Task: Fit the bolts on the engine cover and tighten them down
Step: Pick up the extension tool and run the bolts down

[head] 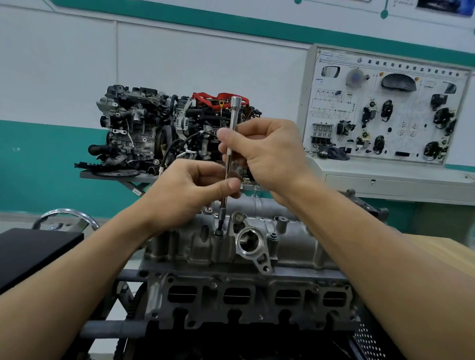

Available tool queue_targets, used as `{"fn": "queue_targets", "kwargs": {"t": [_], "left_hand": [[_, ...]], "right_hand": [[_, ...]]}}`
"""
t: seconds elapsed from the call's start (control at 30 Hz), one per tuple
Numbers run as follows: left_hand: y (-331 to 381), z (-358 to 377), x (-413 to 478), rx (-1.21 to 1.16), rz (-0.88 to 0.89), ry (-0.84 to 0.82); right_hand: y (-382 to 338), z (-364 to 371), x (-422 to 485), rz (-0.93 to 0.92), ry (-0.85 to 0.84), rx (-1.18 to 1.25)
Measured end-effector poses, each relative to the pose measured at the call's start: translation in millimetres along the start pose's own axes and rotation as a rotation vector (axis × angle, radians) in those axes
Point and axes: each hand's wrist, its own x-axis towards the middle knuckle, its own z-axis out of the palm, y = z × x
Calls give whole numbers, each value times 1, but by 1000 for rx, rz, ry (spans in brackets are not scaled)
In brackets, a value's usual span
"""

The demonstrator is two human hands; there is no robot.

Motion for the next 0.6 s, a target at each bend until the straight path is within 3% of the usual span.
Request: {"fn": "queue_targets", "kwargs": {"t": [0.1,0.23,0.33,0.6], "left_hand": [[-2,-1,-1,-7,12,83],[-3,-4,-1,57,-5,-13],[-3,-3,-1,64,2,-14],[-4,2,-3,-12,59,115]], "right_hand": [[3,5,0,-40,68,-48],[-1,3,-2,64,-159,60],[-3,-2,-4,79,-201,109],[12,6,-6,-98,180,-81]]}}
